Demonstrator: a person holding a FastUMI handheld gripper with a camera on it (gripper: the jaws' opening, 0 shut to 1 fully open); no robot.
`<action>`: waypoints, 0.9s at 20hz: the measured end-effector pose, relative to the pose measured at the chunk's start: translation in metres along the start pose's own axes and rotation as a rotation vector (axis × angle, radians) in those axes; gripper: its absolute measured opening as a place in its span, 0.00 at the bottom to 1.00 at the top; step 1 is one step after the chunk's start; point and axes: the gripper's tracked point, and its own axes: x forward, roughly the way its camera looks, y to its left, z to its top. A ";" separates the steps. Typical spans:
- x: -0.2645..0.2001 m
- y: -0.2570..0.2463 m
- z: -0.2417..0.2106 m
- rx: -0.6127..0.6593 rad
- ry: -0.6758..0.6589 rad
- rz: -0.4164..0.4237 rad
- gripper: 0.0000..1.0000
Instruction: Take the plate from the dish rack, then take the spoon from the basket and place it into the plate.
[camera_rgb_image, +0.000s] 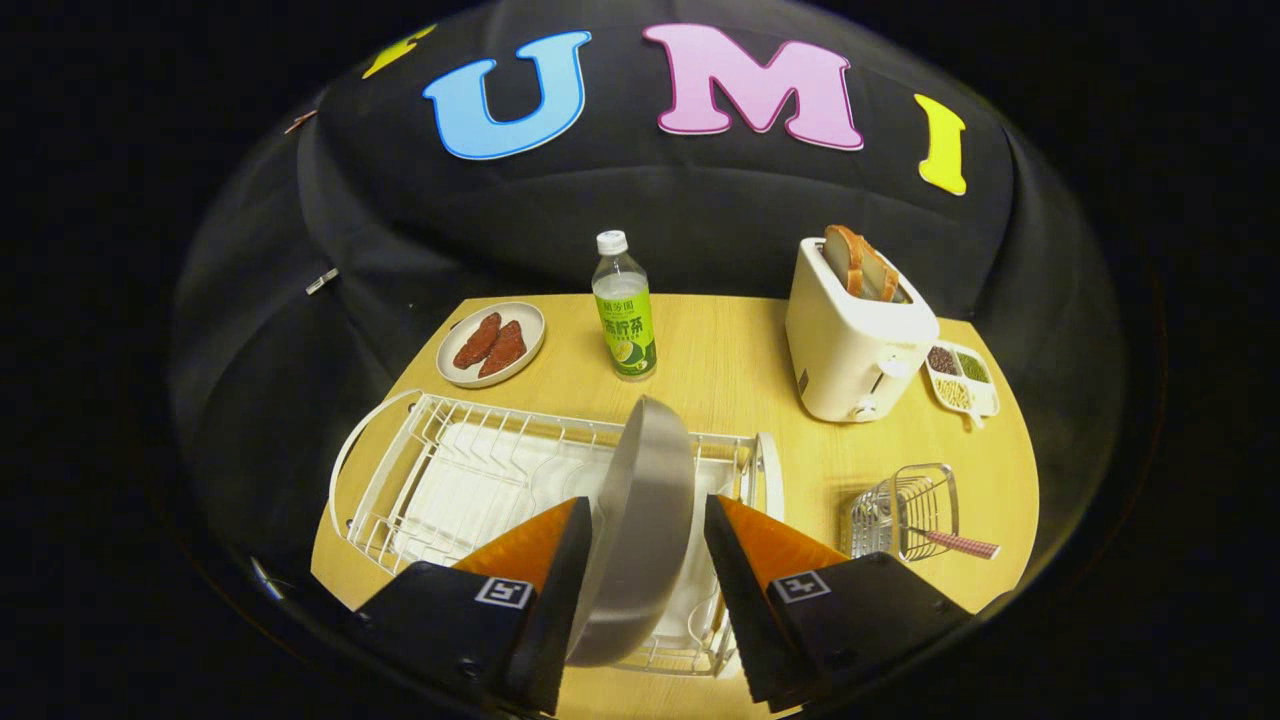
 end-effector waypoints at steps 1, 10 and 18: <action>0.002 0.002 -0.003 0.014 0.018 0.008 0.70; 0.002 -0.004 -0.010 0.089 0.088 -0.063 0.41; -0.010 -0.007 0.002 0.127 0.087 -0.100 0.38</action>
